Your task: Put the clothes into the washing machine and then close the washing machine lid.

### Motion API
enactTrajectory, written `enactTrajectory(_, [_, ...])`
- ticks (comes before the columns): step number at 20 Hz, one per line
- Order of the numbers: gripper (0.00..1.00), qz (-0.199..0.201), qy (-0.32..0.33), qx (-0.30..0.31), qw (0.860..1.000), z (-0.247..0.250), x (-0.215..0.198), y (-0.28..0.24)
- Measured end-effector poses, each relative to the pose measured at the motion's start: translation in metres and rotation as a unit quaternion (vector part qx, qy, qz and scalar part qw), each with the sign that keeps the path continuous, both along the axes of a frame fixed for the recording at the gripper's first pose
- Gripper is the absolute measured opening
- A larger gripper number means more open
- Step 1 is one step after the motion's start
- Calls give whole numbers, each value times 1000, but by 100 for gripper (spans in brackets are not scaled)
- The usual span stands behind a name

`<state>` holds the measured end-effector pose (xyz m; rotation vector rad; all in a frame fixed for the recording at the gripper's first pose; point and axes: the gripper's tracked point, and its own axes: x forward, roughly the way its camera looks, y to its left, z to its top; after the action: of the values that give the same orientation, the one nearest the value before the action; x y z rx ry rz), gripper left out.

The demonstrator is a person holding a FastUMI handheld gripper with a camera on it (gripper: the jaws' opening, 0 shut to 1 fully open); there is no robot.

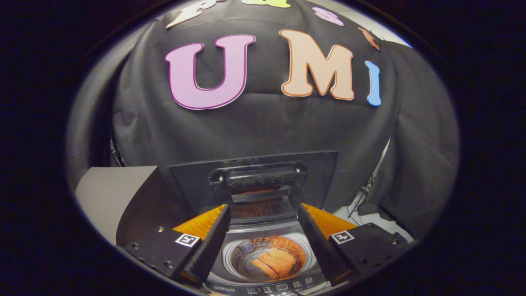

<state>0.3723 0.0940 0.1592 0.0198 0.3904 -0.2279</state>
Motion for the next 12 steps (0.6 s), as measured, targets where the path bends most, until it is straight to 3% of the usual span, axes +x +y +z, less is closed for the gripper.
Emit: enactTrajectory(12, [97, 6, -65, -54, 996, 54, 84, 10])
